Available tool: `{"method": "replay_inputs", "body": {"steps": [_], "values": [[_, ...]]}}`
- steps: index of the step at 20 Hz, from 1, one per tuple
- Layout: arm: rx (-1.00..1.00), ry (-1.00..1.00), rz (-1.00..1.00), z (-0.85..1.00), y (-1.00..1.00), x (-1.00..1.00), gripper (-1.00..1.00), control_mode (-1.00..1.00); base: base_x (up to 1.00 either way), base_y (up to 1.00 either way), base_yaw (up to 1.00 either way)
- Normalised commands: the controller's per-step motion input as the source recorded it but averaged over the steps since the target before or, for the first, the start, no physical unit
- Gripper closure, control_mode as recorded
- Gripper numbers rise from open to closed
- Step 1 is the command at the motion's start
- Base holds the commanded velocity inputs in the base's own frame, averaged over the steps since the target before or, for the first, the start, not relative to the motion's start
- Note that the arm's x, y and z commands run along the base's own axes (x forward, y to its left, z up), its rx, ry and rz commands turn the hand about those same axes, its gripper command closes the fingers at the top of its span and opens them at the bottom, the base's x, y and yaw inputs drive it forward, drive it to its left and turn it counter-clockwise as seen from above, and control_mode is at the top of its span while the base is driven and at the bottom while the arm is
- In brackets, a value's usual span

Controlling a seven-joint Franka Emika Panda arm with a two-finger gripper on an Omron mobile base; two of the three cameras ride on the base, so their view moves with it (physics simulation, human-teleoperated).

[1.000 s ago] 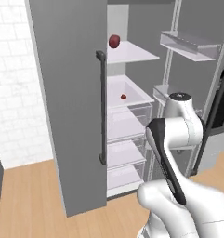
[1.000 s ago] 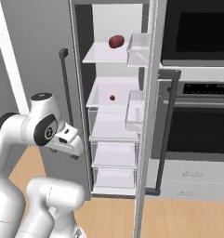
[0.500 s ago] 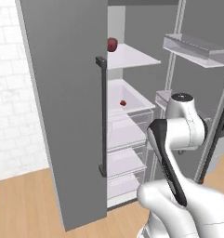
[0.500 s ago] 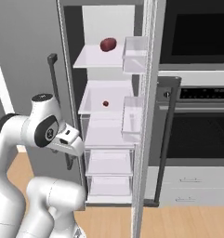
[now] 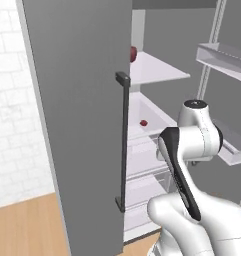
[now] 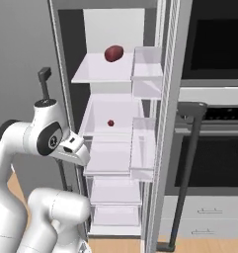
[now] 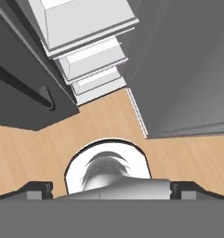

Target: Take the strawberry from the fridge and place it on top of the pancake, located on the dining counter.

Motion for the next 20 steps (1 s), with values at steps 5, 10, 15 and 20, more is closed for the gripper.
{"method": "replay_inputs", "body": {"steps": [5,10,15,20], "values": [[0.00,0.00,0.00,0.00,0.00,0.00,-1.00,1.00,0.47,-0.03,0.02],[0.00,0.00,0.00,0.00,0.00,0.00,-1.00,1.00,0.22,-0.19,0.12],[0.00,0.00,0.00,0.00,0.00,0.00,-1.00,1.00,0.25,-0.34,0.20],[0.00,0.00,0.00,0.00,0.00,0.00,-1.00,1.00,0.30,-0.36,0.18]]}}
